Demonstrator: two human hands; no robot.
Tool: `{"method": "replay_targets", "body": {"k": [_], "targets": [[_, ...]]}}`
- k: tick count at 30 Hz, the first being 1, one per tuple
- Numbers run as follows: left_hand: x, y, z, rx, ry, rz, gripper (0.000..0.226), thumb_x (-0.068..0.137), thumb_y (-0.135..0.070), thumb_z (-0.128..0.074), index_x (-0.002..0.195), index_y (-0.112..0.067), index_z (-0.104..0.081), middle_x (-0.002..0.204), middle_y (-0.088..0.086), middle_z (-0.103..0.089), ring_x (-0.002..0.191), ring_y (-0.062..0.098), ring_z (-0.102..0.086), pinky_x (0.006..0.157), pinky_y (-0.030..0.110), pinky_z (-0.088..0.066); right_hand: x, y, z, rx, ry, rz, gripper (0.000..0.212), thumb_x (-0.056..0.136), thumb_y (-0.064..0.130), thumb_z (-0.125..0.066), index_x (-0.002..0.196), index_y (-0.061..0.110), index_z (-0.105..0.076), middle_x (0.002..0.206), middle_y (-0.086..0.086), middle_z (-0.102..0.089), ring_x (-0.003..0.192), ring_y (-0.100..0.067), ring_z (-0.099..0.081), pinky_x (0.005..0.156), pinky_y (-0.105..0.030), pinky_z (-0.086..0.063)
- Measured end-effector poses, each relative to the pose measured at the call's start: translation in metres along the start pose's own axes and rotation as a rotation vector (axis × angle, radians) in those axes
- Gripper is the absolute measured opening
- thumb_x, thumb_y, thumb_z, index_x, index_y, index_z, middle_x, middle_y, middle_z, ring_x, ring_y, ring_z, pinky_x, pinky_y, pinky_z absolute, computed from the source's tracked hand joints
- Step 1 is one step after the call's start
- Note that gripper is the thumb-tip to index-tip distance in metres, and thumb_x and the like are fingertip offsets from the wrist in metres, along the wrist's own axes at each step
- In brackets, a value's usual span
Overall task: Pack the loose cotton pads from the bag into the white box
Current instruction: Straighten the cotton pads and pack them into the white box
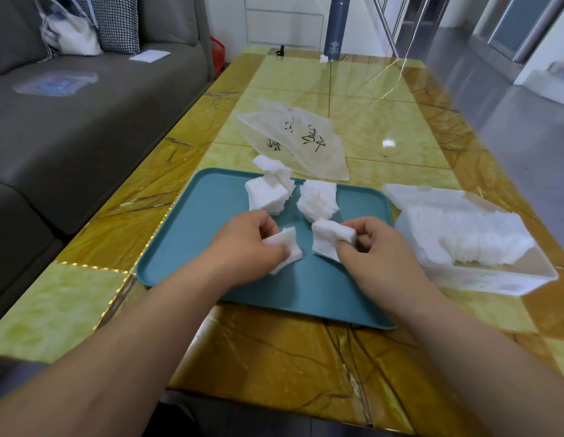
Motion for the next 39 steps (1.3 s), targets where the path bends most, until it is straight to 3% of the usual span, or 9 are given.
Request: {"method": "replay_targets", "body": {"k": [3,6,8,11,14,21,30,35,39], "targets": [[-0.001,-0.005,0.004,-0.265,-0.021,-0.053,0.013,0.083,-0.021,-0.081,0.087,-0.021,-0.068,0.08,-0.006,-0.069,0.071,0.011,-0.062,0.059,0.023,-0.045,0.001,-0.003,0.001,0.065,-0.007,-0.008,0.013,0.095,0.018,-0.068,0.103,0.028,-0.066,0.092,0.014,-0.076,0.084,-0.001,-0.069,0.071,-0.015,-0.048],[-0.008,-0.016,-0.001,-0.671,0.199,-0.08,0.011,0.092,-0.011,-0.075,0.101,-0.017,-0.076,0.089,0.003,-0.072,0.078,0.014,-0.062,0.059,0.023,-0.05,0.003,-0.004,0.001,0.17,0.01,-0.021,0.012,0.095,0.018,-0.071,0.103,0.026,-0.071,0.09,0.013,-0.08,0.086,-0.003,-0.073,0.081,-0.025,-0.057],[-0.016,-0.025,-0.007,-0.771,0.342,-0.11,0.02,0.097,-0.007,-0.068,0.114,-0.014,-0.076,0.098,0.005,-0.074,0.082,0.015,-0.063,0.062,0.026,-0.052,0.004,-0.001,-0.002,0.272,0.088,-0.034,0.014,0.097,0.013,-0.07,0.106,0.022,-0.074,0.093,0.006,-0.082,0.093,-0.011,-0.076,0.088,-0.031,-0.061],[-0.017,-0.028,-0.009,-0.725,0.329,-0.158,0.022,0.095,-0.005,-0.07,0.114,-0.015,-0.075,0.103,0.009,-0.078,0.084,0.016,-0.067,0.065,0.029,-0.053,0.0,0.007,-0.009,0.454,0.267,-0.049,0.019,0.098,0.005,-0.067,0.113,0.013,-0.076,0.097,-0.006,-0.082,0.097,-0.021,-0.078,0.087,-0.031,-0.063],[-0.012,-0.024,-0.006,-0.715,0.233,-0.175,0.017,0.088,-0.007,-0.079,0.098,-0.02,-0.074,0.096,0.008,-0.079,0.081,0.018,-0.067,0.067,0.035,-0.05,-0.003,0.01,-0.013,0.492,0.338,-0.044,0.023,0.098,0.001,-0.065,0.117,0.009,-0.075,0.099,-0.009,-0.082,0.096,-0.019,-0.079,0.083,-0.025,-0.062],[-0.009,-0.021,-0.004,-0.721,0.097,-0.19,0.01,0.084,-0.011,-0.084,0.09,-0.017,-0.078,0.083,0.011,-0.071,0.074,0.017,-0.06,0.067,0.03,-0.05,-0.002,0.006,-0.013,0.486,0.347,-0.063,0.026,0.1,0.001,-0.062,0.118,0.012,-0.076,0.104,-0.012,-0.081,0.11,-0.03,-0.074,0.096,-0.04,-0.061],[-0.011,-0.024,-0.004,-0.685,0.059,-0.212,0.007,0.086,-0.015,-0.083,0.091,-0.015,-0.077,0.077,0.007,-0.069,0.067,0.017,-0.059,0.058,0.028,-0.05,-0.002,0.01,-0.013,0.503,0.393,-0.047,0.024,0.099,0.009,-0.065,0.119,0.014,-0.077,0.11,-0.011,-0.08,0.112,-0.028,-0.074,0.098,-0.043,-0.06],[-0.01,-0.026,0.0,-0.687,0.039,-0.238,0.008,0.088,-0.013,-0.081,0.092,-0.014,-0.074,0.077,0.007,-0.067,0.066,0.016,-0.058,0.057,0.028,-0.049,-0.004,0.014,-0.014,0.669,0.506,-0.034,0.061,0.084,0.0,-0.079,0.138,0.021,-0.063,0.118,-0.022,-0.075,0.109,-0.03,-0.073,0.098,-0.043,-0.058],[-0.012,-0.027,0.001,-0.668,0.034,-0.235,0.005,0.089,-0.013,-0.079,0.091,-0.012,-0.075,0.075,0.006,-0.07,0.067,0.015,-0.059,0.057,0.026,-0.049,-0.001,0.01,-0.013,0.578,0.408,0.031,0.052,0.087,-0.006,-0.074,0.133,0.016,-0.064,0.111,-0.018,-0.078,0.108,-0.035,-0.074,0.092,-0.042,-0.062]]}}
Point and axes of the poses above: each hand's wrist, its own x-axis towards the middle knuckle, its own z-axis out of the back of the hand, y = z × x, the point moved 6 cm from there along x, towards the middle knuckle
